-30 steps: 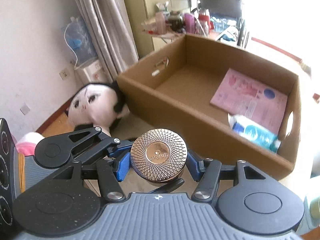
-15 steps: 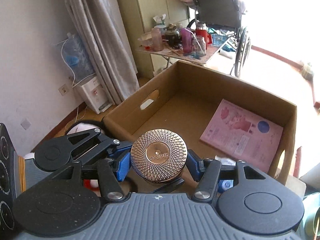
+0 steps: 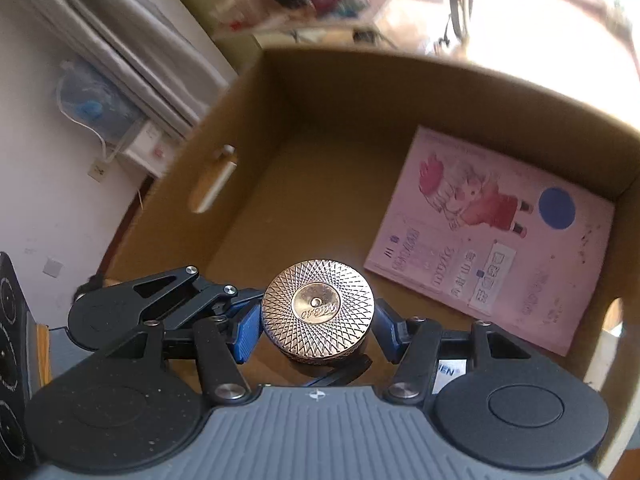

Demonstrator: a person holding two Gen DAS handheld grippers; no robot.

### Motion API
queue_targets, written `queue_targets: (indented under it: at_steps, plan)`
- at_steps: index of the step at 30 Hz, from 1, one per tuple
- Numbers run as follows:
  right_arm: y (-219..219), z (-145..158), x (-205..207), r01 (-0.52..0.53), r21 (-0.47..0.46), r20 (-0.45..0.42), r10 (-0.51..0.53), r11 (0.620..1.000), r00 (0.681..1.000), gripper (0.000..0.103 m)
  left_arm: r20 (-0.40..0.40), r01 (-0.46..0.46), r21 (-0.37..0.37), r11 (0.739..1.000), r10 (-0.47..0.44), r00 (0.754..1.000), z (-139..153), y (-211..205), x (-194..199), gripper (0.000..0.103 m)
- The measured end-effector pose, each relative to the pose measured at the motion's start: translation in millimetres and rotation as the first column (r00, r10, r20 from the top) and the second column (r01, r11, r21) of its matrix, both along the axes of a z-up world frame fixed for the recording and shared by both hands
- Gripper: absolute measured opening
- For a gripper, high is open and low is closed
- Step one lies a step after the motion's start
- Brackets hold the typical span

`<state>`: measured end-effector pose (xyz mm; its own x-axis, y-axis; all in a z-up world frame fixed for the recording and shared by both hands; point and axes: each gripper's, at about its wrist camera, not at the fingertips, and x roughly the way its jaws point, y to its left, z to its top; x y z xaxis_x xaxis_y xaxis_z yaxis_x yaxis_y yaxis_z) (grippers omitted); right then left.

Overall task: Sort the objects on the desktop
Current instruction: 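Lower the jar into the box beside the booklet and open the right gripper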

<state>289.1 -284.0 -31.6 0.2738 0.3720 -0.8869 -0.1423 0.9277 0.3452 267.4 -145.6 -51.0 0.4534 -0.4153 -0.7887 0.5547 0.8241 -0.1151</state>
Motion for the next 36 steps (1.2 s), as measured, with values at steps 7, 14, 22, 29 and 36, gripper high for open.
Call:
queue_targets:
  at_steps: [7, 14, 22, 29, 36]
  plan:
    - [-8, -33, 21, 0.003, 0.017, -0.090, -0.002, 1.000, 0.996, 0.061, -0.155, -0.011, 0.024, 1.000, 0.014, 0.988, -21, 0, 26, 0.057]
    - [-8, -54, 22, 0.006, -0.020, -0.120, -0.008, 1.000, 0.993, 0.061, -0.177, -0.018, 0.001, 1.000, 0.018, 0.984, -20, 14, 23, 0.066]
    - [5, -52, 12, -0.027, -0.111, -0.050, 0.021, 0.993, 0.999, 0.061, -0.145, -0.063, -0.026, 0.998, 0.058, 0.988, -2, 42, 12, 0.080]
    - [7, -53, 1, -0.025, -0.130, -0.005, 0.024, 0.991, 1.000, 0.064, -0.137, -0.104, -0.048, 0.993, 0.097, 0.986, 25, 63, -17, 0.086]
    - [-1, -44, -14, 0.035, -0.093, 0.025, -0.033, 0.995, 0.999, 0.066, -0.058, -0.163, -0.117, 0.980, 0.157, 0.986, 48, 74, -37, 0.088]
